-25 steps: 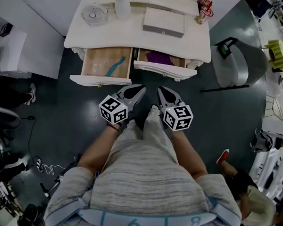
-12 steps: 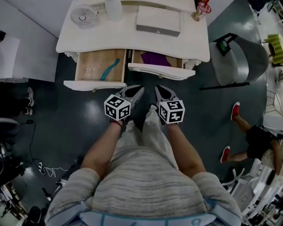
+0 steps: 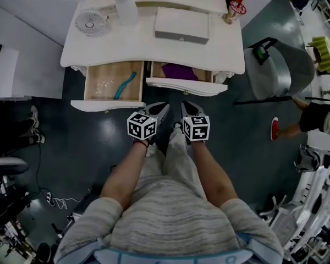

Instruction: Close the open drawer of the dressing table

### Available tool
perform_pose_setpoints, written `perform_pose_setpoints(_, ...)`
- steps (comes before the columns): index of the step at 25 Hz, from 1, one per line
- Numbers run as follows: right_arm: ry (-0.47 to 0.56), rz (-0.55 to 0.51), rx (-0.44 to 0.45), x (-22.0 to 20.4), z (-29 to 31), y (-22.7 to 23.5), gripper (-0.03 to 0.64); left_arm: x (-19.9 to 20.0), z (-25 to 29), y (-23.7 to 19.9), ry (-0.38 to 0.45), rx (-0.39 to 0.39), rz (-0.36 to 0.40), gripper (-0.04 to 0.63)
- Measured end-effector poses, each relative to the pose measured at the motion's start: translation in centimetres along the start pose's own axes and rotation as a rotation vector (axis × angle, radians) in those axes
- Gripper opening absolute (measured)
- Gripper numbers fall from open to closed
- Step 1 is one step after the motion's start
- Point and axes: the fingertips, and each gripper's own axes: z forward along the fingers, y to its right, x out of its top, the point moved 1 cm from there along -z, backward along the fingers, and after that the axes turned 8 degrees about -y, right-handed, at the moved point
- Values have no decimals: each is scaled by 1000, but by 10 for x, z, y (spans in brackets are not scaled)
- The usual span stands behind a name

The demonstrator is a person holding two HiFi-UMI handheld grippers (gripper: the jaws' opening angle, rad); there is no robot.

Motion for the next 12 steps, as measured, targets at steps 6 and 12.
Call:
perform_pose_setpoints(6,-42,28,-11,-9,17,15,12,-3,15,-3,-14,-9,-23,17)
perform_pose_setpoints(12,-81,54,-21,-14,33,26,37,-5,18,-4,-20,-14,-39,17)
